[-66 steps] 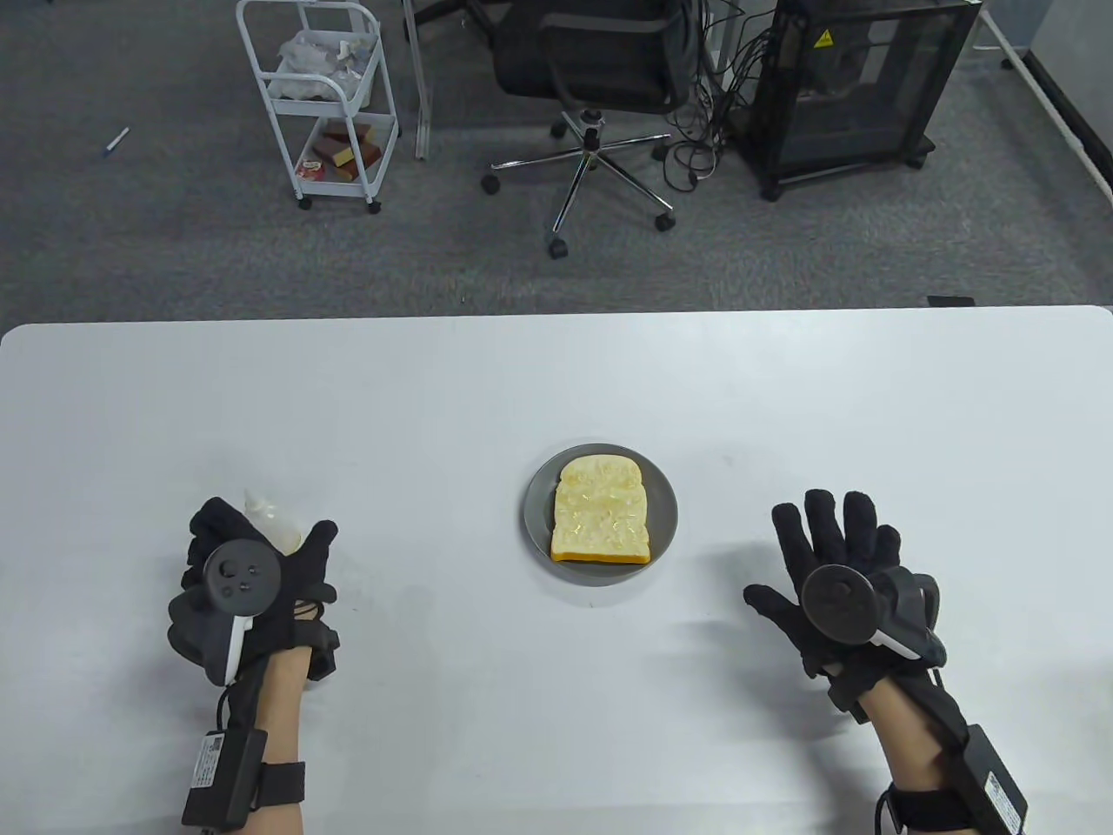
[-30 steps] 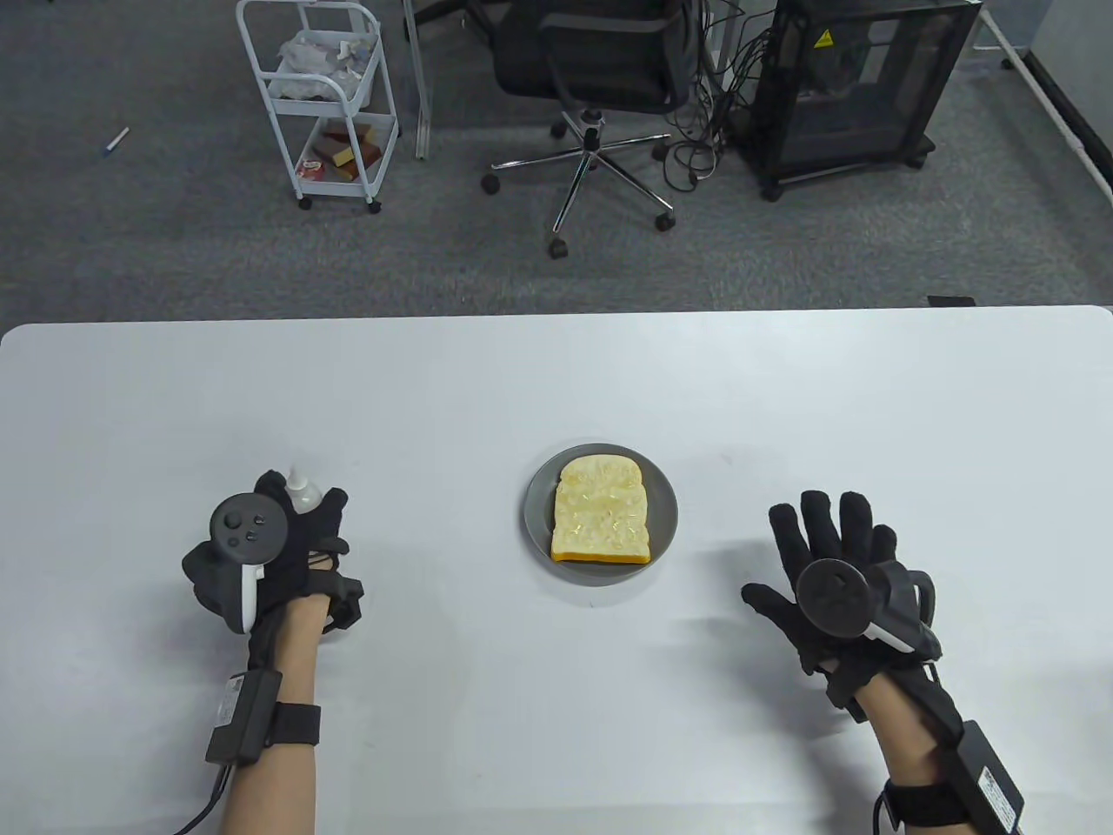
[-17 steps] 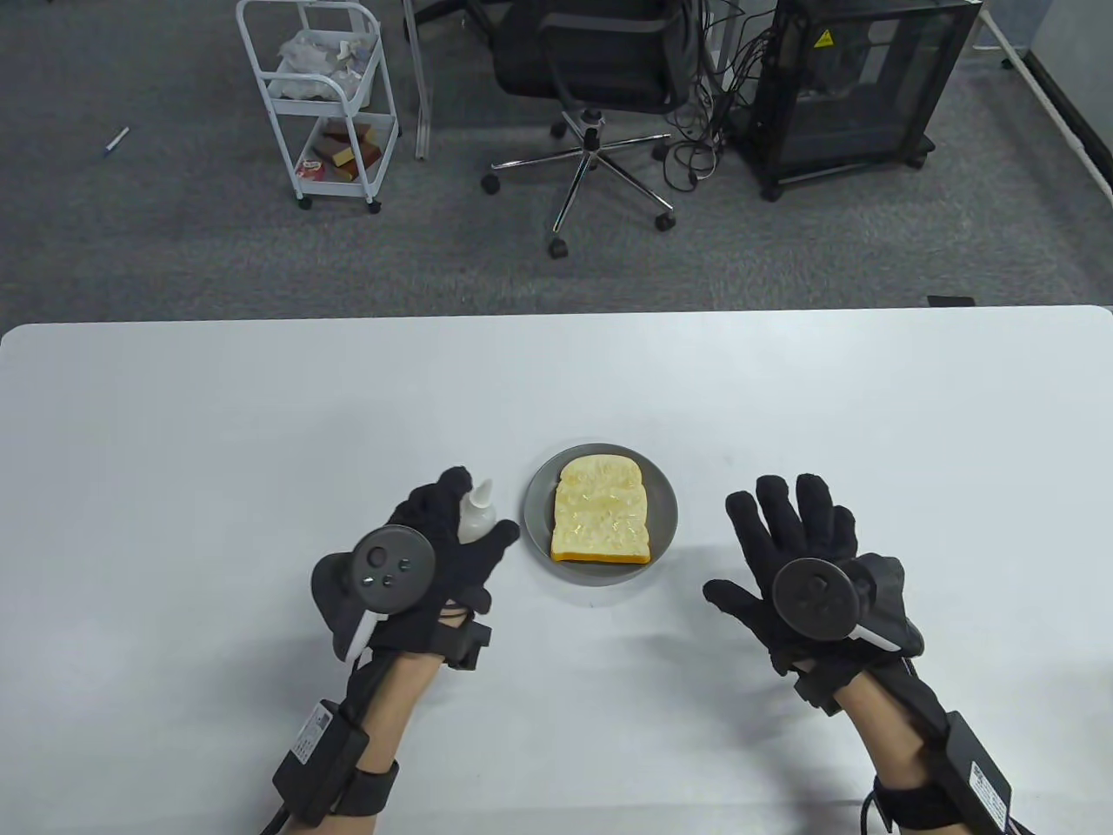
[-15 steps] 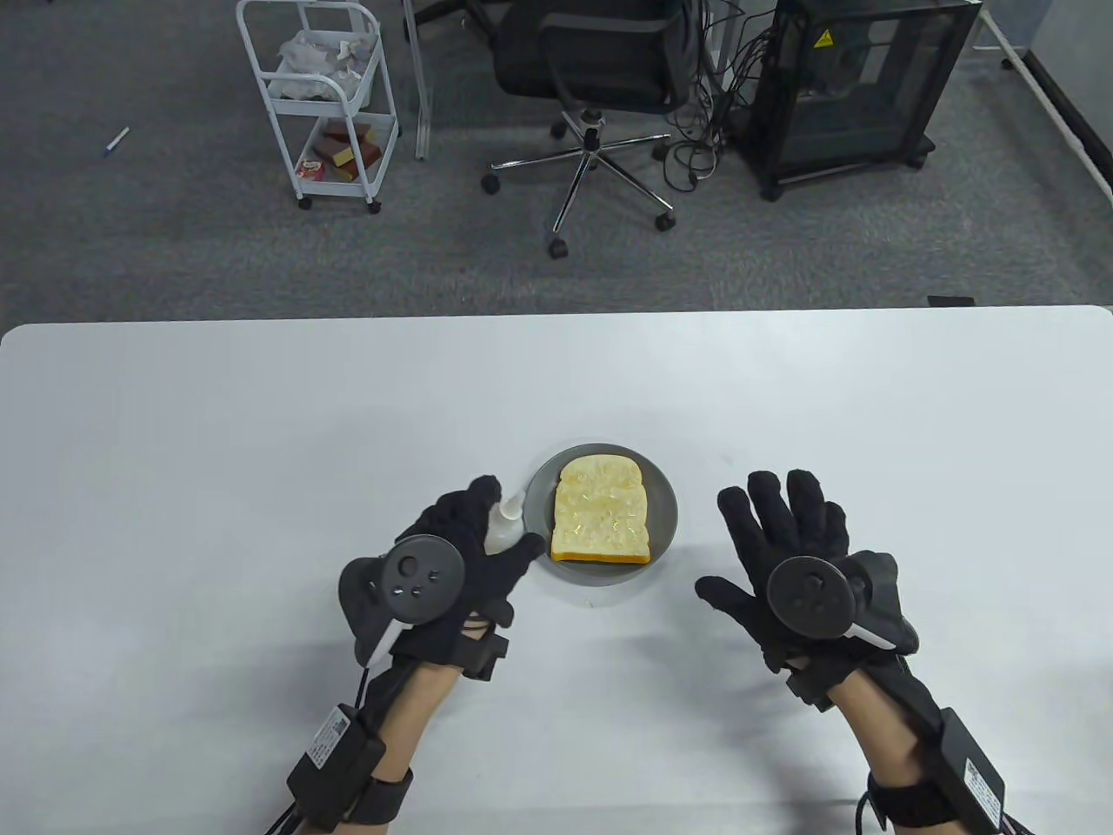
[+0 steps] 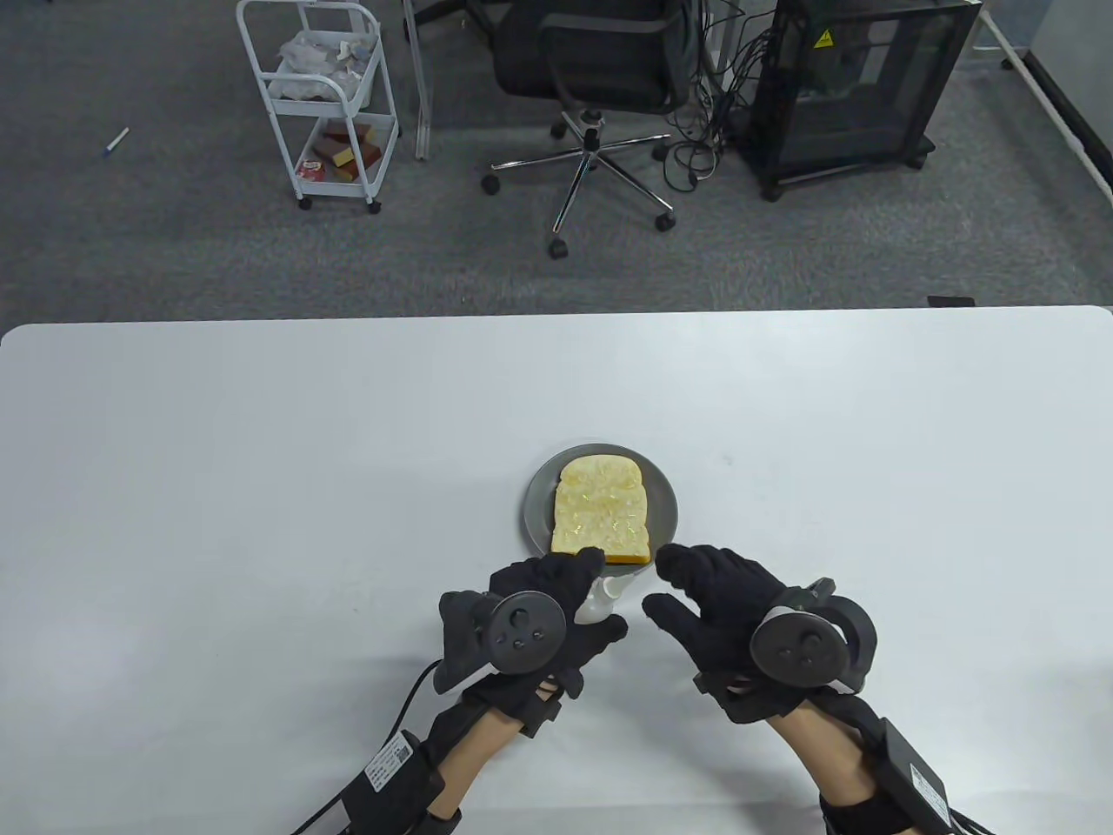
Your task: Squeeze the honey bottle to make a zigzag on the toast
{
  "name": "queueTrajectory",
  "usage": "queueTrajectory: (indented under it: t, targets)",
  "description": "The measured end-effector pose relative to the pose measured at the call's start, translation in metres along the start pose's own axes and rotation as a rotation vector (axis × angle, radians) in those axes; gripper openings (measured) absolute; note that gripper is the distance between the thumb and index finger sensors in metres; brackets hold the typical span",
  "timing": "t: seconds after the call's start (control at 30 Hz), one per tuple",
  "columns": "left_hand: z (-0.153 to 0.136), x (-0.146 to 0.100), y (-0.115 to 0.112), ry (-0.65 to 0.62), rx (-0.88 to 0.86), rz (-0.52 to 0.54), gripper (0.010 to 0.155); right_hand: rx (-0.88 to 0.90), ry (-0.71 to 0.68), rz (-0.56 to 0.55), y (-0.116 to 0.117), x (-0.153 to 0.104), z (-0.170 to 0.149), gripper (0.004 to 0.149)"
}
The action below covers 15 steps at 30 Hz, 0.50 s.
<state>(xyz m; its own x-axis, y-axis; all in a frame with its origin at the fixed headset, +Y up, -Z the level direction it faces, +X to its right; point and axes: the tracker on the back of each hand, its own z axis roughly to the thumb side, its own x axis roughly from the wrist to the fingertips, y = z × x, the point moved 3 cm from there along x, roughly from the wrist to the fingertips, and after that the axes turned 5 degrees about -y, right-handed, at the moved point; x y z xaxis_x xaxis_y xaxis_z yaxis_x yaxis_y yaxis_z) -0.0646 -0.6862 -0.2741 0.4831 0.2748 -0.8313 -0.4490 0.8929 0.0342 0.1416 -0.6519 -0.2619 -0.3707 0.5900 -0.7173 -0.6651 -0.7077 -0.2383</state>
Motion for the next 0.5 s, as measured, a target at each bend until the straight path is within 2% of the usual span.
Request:
queueTrajectory:
  t: [0.17, 0.23, 0.37, 0.5]
  targets:
    - [0.009, -0.002, -0.006, -0.032, 0.049, -0.017, 0.077, 0.041, 0.003, 0.053, 0.011, 0.002, 0.001, 0.053]
    - [0.010, -0.003, -0.007, -0.030, 0.055, -0.019, 0.077, 0.052, 0.016, 0.087, 0.015, 0.001, -0.001, 0.053]
    - [0.014, -0.003, -0.013, -0.053, 0.082, -0.049, 0.076, 0.060, 0.023, 0.062, 0.017, 0.000, -0.001, 0.056]
    - [0.017, -0.003, -0.015, -0.064, 0.111, -0.054, 0.076, 0.061, 0.026, 0.089, 0.020, 0.001, -0.001, 0.048]
